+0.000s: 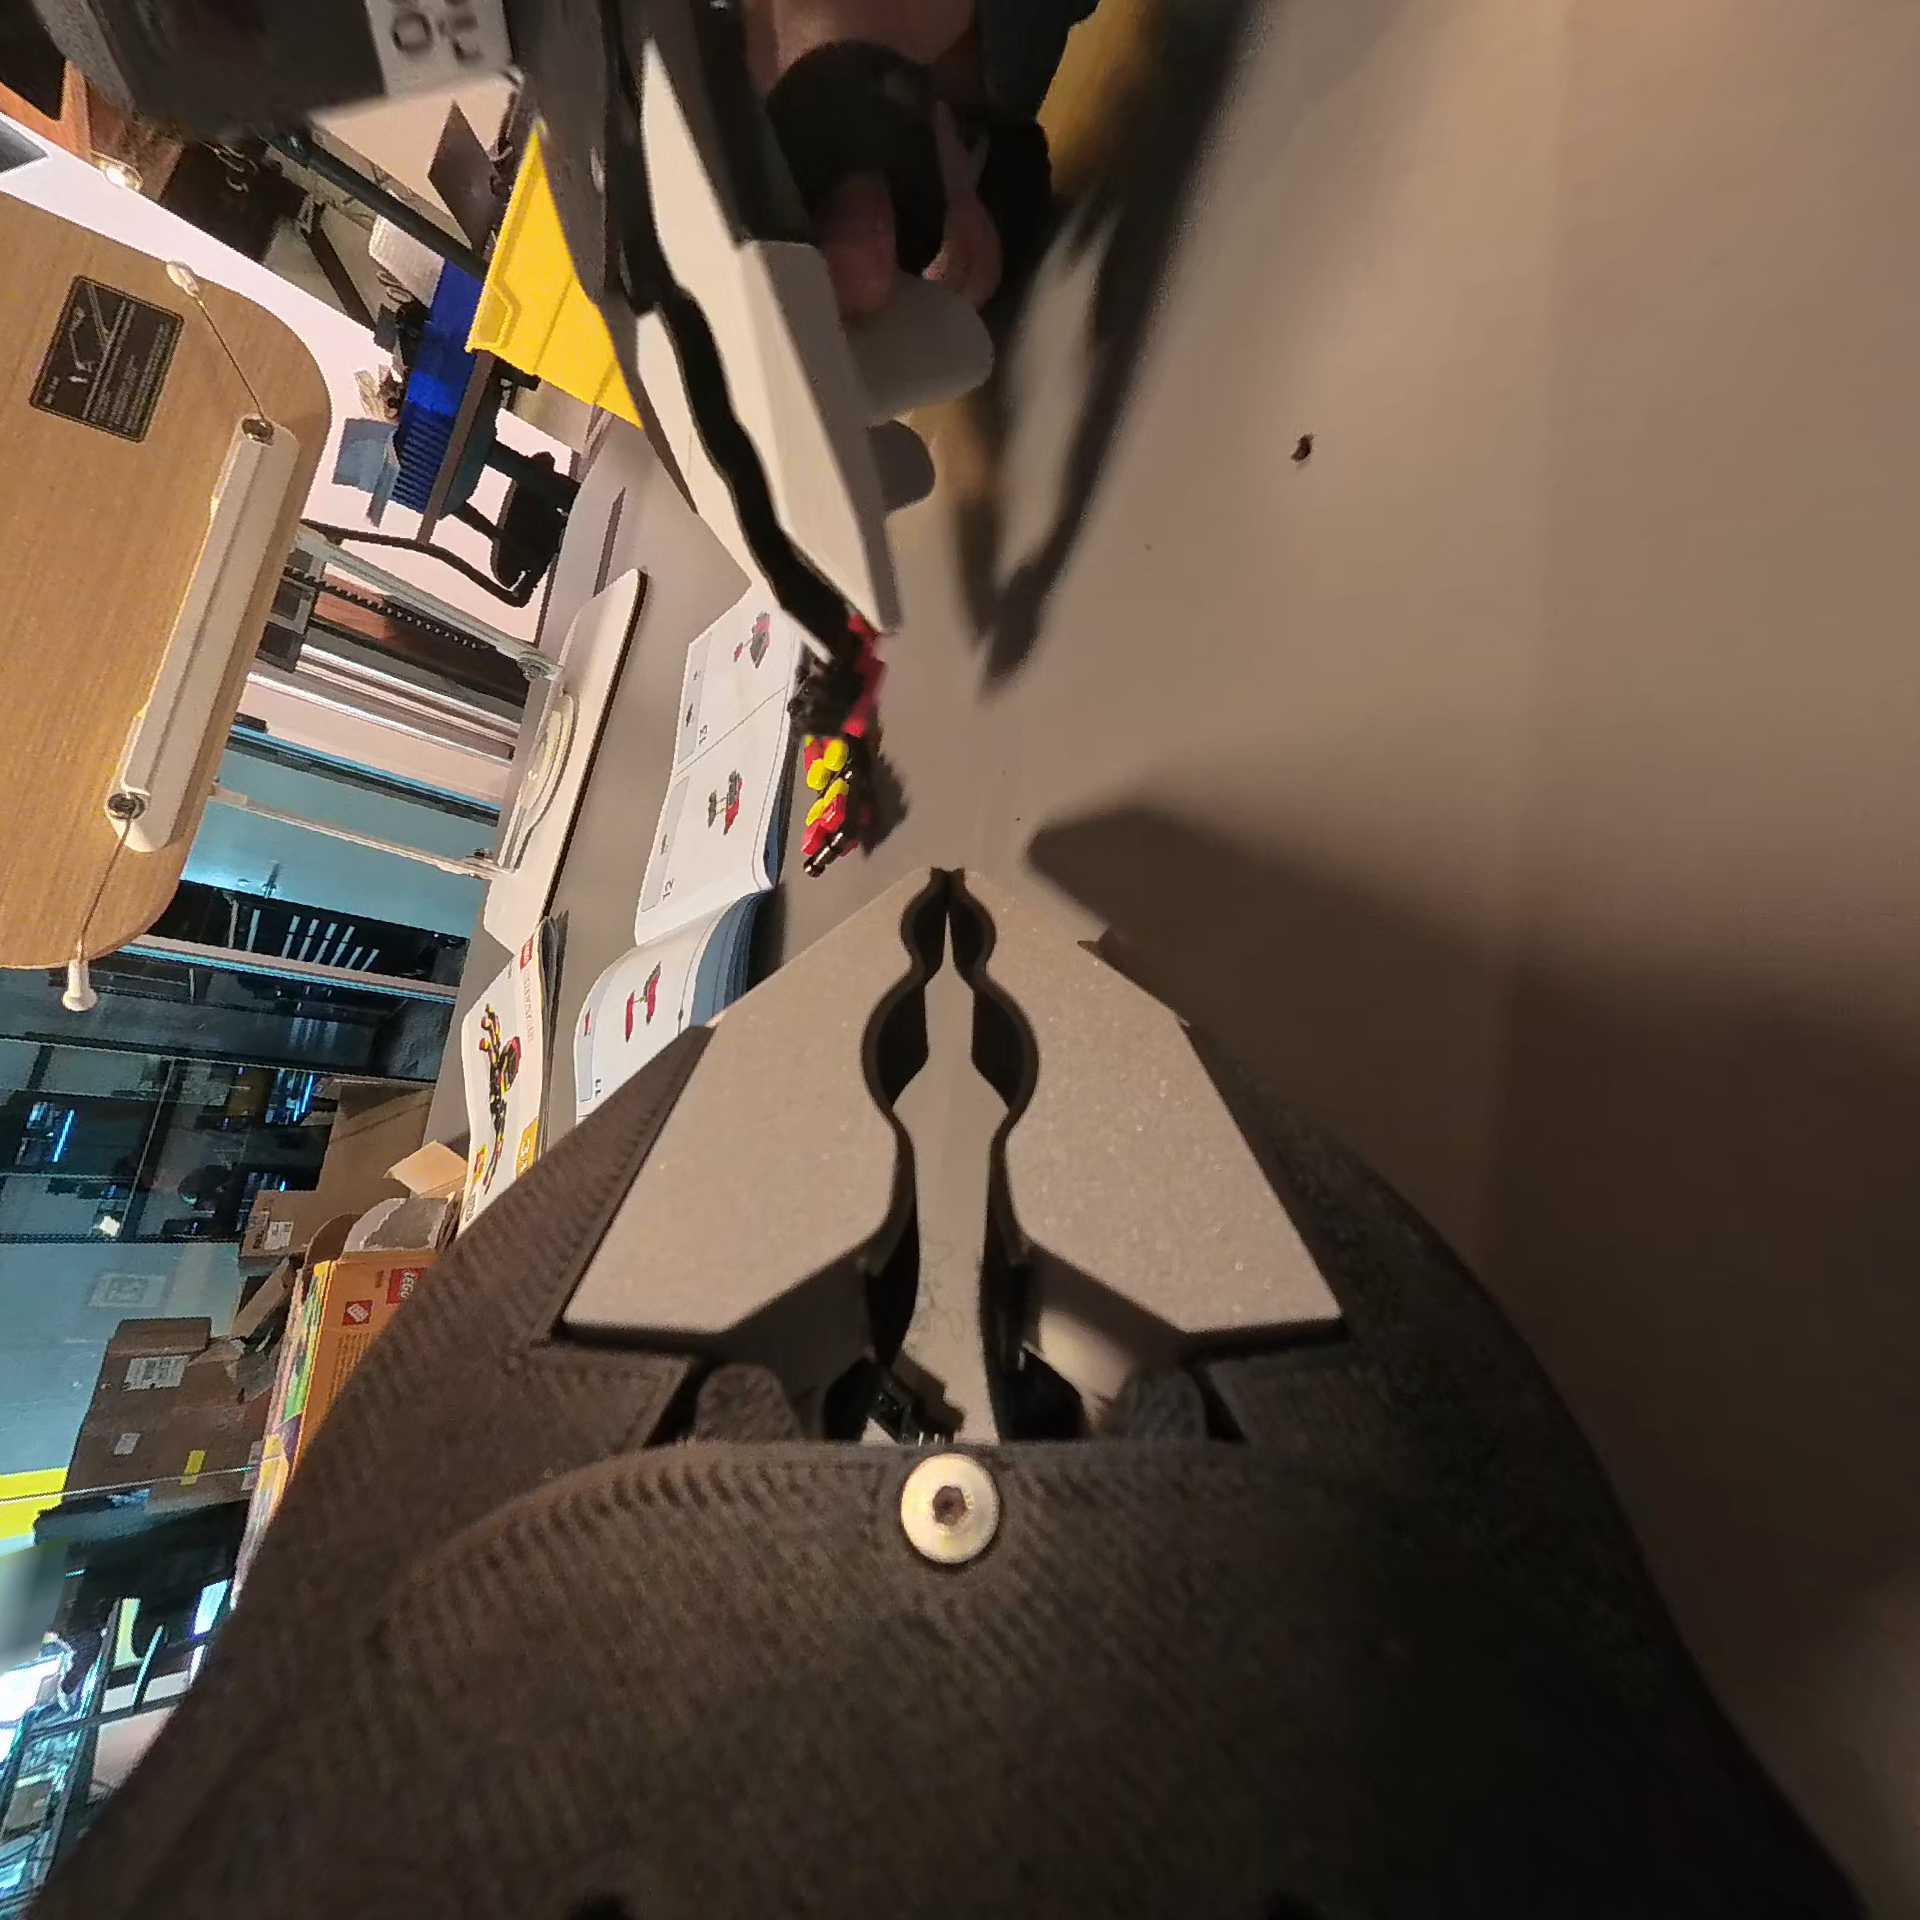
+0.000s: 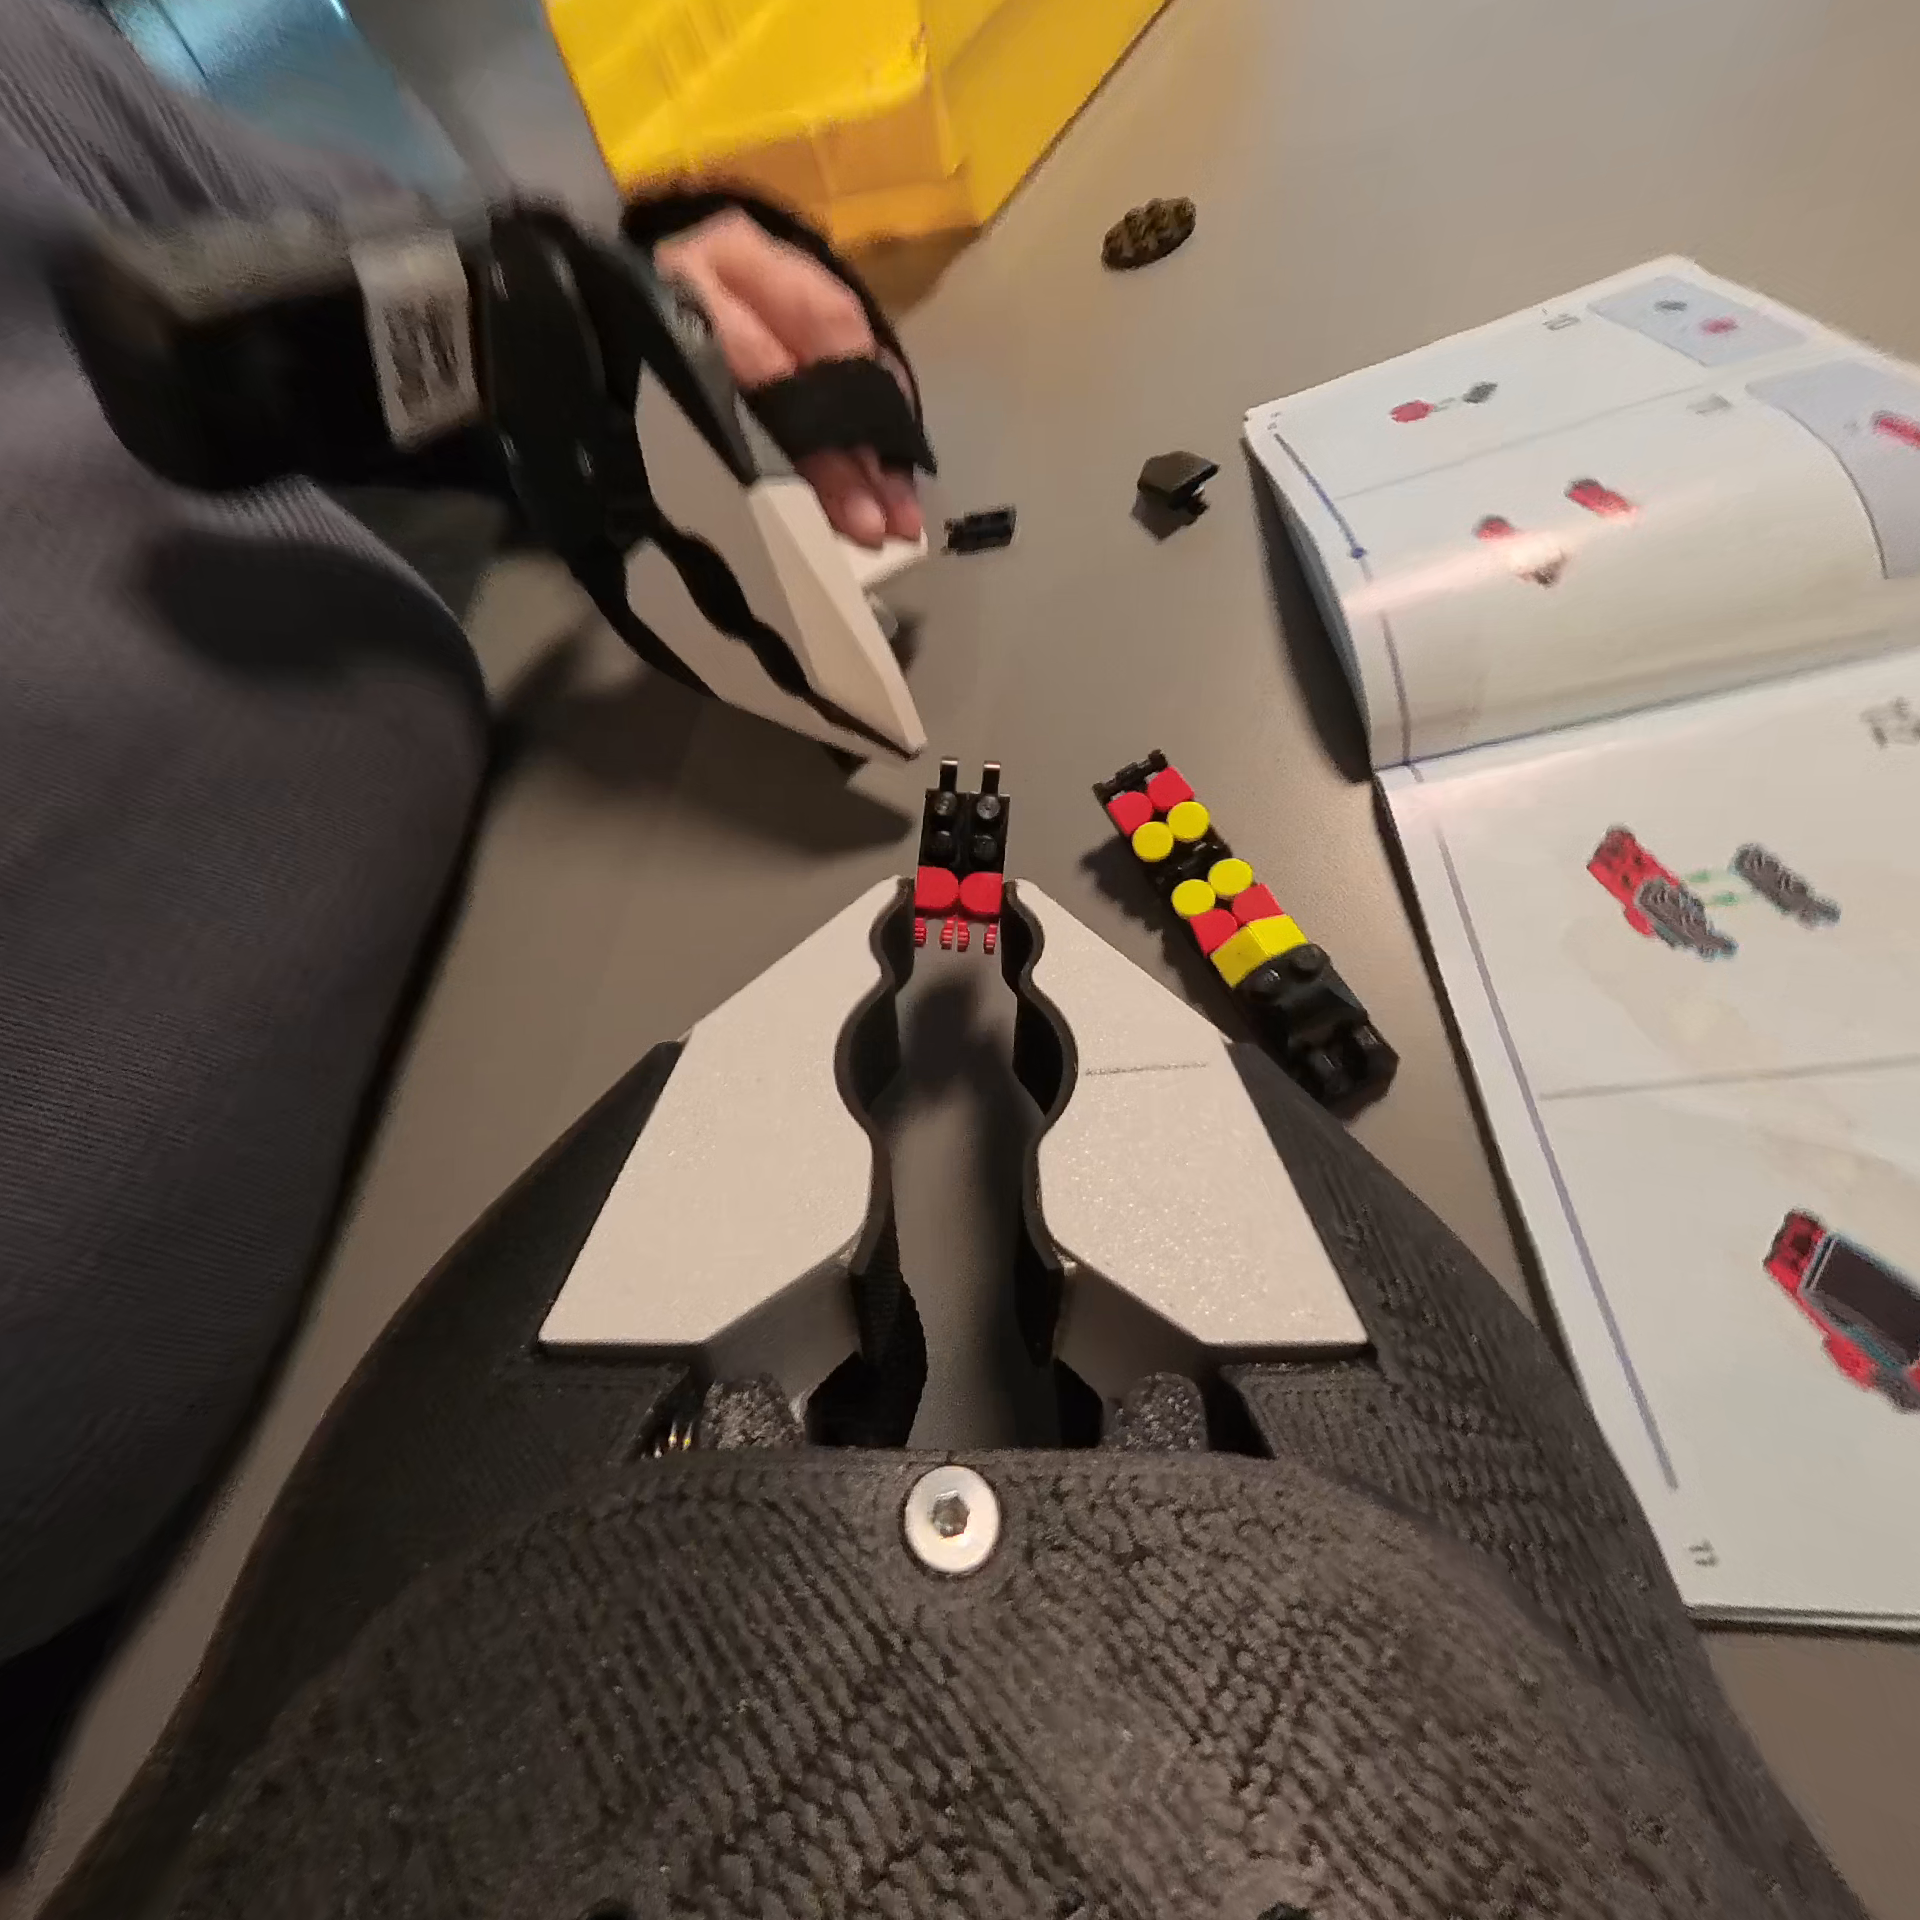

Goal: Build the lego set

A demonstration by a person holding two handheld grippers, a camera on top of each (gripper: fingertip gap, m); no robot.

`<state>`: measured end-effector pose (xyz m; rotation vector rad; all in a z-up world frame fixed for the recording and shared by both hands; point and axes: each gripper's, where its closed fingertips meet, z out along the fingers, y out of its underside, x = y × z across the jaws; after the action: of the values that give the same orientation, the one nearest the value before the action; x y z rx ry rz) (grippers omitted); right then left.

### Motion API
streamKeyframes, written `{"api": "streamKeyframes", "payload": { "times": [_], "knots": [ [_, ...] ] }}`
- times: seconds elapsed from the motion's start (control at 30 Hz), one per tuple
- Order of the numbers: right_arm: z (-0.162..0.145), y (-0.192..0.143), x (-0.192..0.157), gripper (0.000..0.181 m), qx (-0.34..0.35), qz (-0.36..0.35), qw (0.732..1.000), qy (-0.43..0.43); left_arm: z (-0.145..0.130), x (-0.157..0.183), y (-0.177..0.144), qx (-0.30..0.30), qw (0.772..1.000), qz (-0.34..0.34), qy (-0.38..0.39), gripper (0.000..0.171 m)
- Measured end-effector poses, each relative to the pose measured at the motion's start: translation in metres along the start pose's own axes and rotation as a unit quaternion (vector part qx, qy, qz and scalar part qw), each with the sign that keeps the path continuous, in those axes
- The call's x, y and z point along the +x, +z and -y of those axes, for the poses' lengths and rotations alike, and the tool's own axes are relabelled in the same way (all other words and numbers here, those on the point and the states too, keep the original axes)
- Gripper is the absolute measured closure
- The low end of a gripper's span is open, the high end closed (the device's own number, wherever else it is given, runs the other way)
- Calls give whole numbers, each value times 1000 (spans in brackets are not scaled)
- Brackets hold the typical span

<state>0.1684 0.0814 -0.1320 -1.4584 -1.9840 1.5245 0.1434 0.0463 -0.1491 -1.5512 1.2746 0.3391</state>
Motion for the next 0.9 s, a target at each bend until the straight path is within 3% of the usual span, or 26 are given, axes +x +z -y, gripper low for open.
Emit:
{"api": "streamKeyframes", "payload": {
  "times": [0.2, 0.9],
  "knots": [
    [11, -11, 6, 167, 53, 27, 996, 64, 0, 0, 0, 0, 1000, 0, 0, 171],
    [7, -7, 5, 167, 33, 13, 998, 45, 0, 0, 0, 0, 1000, 1, 1, 171]
  ]
}}
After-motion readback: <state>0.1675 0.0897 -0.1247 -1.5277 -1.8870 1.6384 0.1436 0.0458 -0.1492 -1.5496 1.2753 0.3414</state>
